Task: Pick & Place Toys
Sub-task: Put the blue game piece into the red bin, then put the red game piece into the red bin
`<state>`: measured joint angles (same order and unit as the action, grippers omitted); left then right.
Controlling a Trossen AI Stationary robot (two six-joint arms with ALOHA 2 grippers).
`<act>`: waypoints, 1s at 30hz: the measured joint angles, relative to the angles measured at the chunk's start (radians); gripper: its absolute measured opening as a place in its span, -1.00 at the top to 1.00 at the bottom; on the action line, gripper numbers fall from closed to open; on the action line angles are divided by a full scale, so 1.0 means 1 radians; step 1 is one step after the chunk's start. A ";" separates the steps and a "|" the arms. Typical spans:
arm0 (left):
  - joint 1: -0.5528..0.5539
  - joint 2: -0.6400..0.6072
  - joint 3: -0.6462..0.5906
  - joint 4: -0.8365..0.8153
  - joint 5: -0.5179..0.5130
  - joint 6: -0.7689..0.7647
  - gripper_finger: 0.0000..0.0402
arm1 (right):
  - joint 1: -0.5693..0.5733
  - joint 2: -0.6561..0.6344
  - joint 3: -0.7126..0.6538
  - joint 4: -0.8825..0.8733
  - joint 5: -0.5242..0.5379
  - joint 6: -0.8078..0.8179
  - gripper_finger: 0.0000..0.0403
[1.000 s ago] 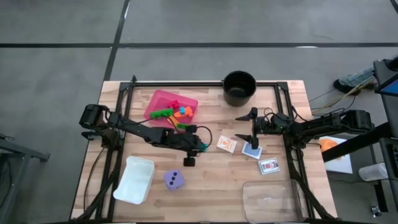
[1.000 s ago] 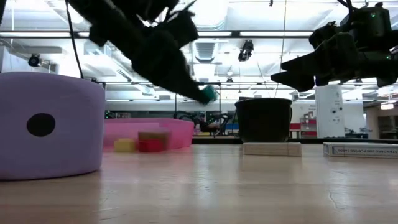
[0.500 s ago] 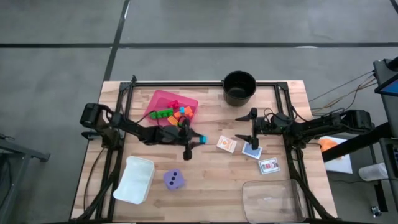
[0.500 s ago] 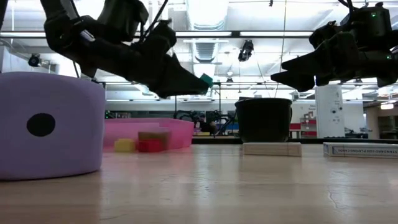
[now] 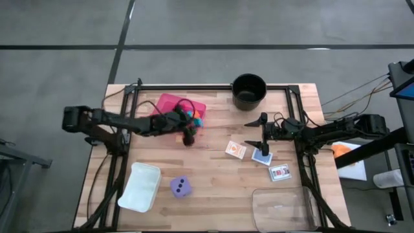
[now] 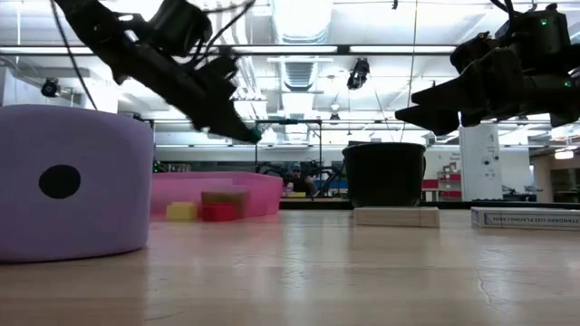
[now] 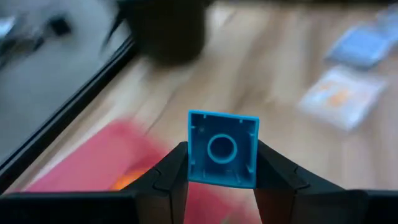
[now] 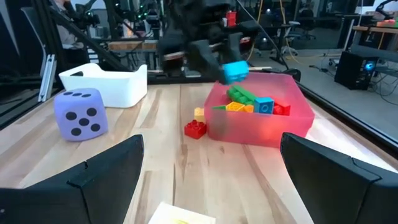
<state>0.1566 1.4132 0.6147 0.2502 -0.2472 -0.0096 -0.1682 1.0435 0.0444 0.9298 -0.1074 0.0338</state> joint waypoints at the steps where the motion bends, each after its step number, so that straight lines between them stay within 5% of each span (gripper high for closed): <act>1: 0.019 -0.023 0.000 -0.066 -0.017 -0.010 0.33 | 0.000 0.000 0.000 0.001 0.000 0.000 -0.87; 10: 0.179 -0.090 0.000 -0.355 -0.029 -0.077 0.33 | 0.001 0.002 0.000 0.006 0.000 0.000 -0.88; 19: 0.194 -0.088 0.000 -0.463 -0.022 -0.137 0.31 | 0.001 0.002 0.000 0.005 0.001 0.000 -0.88; 26: 0.194 -0.088 0.000 -0.513 -0.022 -0.160 -0.43 | 0.001 0.002 0.000 0.005 0.001 0.000 -0.88; 30: 0.194 -0.088 0.000 -0.517 -0.022 -0.165 -0.63 | 0.001 0.002 0.000 0.004 0.001 0.000 -0.88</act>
<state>0.3504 1.3254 0.6144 -0.2665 -0.2691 -0.1741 -0.1668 1.0451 0.0444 0.9343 -0.1066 0.0338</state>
